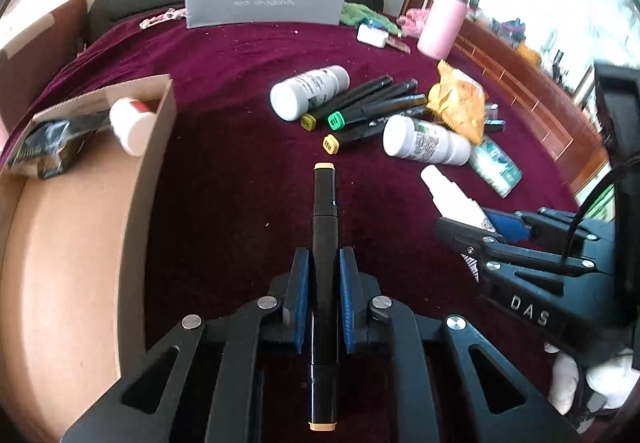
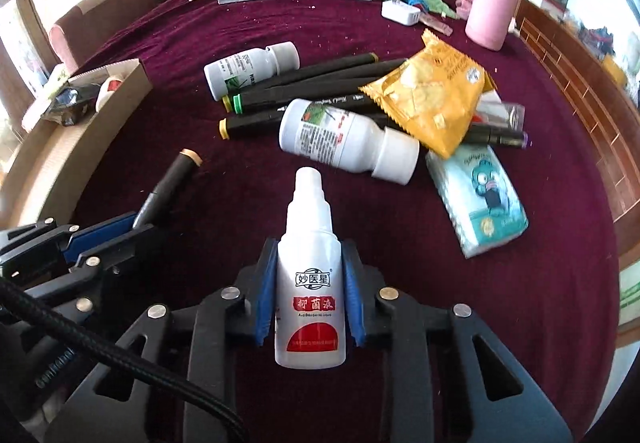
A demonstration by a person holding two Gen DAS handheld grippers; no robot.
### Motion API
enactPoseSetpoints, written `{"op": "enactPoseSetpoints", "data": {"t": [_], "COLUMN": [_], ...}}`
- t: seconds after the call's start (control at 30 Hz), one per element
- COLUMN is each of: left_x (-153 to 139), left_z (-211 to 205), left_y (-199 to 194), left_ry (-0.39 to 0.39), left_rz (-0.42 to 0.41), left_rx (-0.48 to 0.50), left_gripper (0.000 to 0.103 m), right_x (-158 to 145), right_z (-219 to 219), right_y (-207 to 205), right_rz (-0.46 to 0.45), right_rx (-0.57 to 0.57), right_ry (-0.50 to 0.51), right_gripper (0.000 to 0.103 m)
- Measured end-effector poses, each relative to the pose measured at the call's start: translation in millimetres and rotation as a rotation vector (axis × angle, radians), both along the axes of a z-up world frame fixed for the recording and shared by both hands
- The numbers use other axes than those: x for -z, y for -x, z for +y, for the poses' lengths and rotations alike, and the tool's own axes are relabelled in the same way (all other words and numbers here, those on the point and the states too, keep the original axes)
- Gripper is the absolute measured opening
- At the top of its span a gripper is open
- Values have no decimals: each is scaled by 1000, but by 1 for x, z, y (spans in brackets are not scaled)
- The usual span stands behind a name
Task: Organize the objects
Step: 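Grasp a black marker with the left tool while the right tool grasps a white spray bottle, then carry the marker and spray bottle with both tools into the box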
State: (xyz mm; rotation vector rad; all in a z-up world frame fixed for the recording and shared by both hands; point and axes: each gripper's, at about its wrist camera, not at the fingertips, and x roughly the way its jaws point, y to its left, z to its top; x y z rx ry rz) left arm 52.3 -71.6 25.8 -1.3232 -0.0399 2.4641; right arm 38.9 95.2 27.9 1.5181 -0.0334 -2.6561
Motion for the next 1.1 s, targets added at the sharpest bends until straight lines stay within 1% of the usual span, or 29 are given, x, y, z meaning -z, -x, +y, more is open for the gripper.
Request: {"op": "enactPoseSetpoints", "data": {"t": [0.17, 0.37, 0.5, 0.57, 0.7, 0.87, 1.0, 1.1], "left_x": [-13, -31, -42, -49, -63, -73, -74, -72], "left_z": [-17, -42, -64, -80, -115, -156, -181, -190], "left_y": [-18, -41, -51, -55, -59, -55, -39, -25], "left_ry": [-84, -138, -162, -188, -203, -182, -144, -110], "left_rz": [12, 33, 48, 55, 90, 130, 124, 116], "left_rx": [-10, -42, -79, -104, -164, -238, -259, -268], "left_gripper": [11, 11, 12, 12, 12, 12, 12, 12], "right_x": [-6, -20, -37, -44, -63, -74, -75, -73], "right_z": [4, 0, -12, -19, -42, -75, -107, -134], "right_y": [-8, -27, -39, -42, -45, -32, -13, 9], "right_rz": [2, 23, 44, 50, 70, 53, 35, 11], "right_rx": [17, 6, -31, -52, -106, -173, -211, -229], "right_ry": [91, 187, 232, 248, 282, 343, 379, 410], "right_gripper": [27, 27, 28, 28, 28, 28, 28, 28]}}
